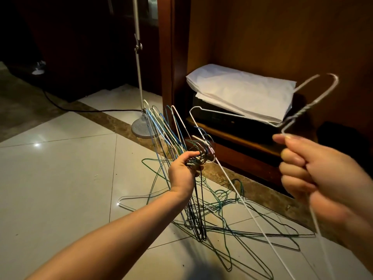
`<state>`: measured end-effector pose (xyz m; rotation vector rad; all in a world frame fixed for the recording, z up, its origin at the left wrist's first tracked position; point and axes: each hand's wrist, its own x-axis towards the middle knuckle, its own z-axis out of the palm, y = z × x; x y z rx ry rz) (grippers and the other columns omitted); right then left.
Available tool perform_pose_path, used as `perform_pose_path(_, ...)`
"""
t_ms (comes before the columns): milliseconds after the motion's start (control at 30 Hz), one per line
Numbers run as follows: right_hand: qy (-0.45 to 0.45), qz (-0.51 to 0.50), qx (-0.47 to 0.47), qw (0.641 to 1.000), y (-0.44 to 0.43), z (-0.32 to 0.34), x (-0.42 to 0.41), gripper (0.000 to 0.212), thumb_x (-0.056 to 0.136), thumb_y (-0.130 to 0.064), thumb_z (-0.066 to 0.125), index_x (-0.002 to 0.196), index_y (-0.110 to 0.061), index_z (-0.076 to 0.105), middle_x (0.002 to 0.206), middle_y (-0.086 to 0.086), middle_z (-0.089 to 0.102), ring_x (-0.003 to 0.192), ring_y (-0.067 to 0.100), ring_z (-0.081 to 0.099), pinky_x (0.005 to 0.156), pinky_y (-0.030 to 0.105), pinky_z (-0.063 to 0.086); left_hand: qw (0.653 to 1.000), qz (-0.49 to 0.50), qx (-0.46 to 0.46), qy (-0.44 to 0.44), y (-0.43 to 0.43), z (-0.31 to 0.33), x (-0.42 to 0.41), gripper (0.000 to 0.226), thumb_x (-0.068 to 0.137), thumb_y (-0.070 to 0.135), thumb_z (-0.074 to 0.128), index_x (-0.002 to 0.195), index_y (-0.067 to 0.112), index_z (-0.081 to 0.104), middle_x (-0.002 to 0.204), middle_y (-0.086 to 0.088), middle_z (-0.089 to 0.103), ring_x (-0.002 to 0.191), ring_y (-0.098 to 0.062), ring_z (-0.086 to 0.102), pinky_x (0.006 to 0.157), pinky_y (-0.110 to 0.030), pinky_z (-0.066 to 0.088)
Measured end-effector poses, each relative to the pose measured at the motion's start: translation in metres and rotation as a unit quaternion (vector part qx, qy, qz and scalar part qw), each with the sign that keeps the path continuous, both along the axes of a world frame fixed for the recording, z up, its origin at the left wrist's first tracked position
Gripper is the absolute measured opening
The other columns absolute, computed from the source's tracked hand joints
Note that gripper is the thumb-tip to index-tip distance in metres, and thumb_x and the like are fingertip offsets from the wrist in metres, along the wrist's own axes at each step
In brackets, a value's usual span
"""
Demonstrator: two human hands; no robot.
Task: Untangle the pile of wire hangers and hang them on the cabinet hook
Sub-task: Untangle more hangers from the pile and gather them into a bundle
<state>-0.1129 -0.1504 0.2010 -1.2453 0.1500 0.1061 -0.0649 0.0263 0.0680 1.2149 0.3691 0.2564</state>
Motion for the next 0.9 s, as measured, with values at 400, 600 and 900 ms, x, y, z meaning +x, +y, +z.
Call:
perform_pose_path(400,0.124,0.000,0.104,0.987,0.057,0.007,0.088,0.029,0.100,-0.012,0.026,0.076,-0.014,0.042,0.032,-0.007,0.023,0.023,0.003,0.016,0.023,0.012,0.011,0.992,-0.058,0.109,0.007,-0.007,-0.019,-0.012,0.039,0.089,-0.011,0.045,0.082,0.020,0.067,0.099,-0.019,0.066,0.071,-0.020,0.060,0.049,-0.013,0.044)
perform_pose_path(600,0.092,-0.026,0.160,0.982,0.058,0.011,0.113,0.033,0.098,-0.009,0.022,0.071,-0.014,0.039,0.035,-0.006,0.024,0.025,0.004,0.016,0.026,0.013,0.010,0.985,-0.100,0.135,-0.031,-0.006,-0.020,-0.018,0.039,0.087,-0.011,0.047,0.082,0.023,0.065,0.094,-0.005,0.064,0.084,-0.017,0.059,0.059,-0.013,0.052)
perform_pose_path(900,-0.011,-0.127,0.118,0.985,0.056,-0.016,0.125,0.027,0.099,-0.015,0.028,0.078,-0.014,0.045,0.037,-0.009,0.030,0.030,0.003,0.020,0.031,0.015,0.014,0.978,-0.124,0.165,-0.022,-0.003,-0.032,-0.022,0.039,0.090,-0.009,0.044,0.084,0.022,0.066,0.090,-0.003,0.066,0.082,-0.015,0.060,0.061,-0.013,0.051)
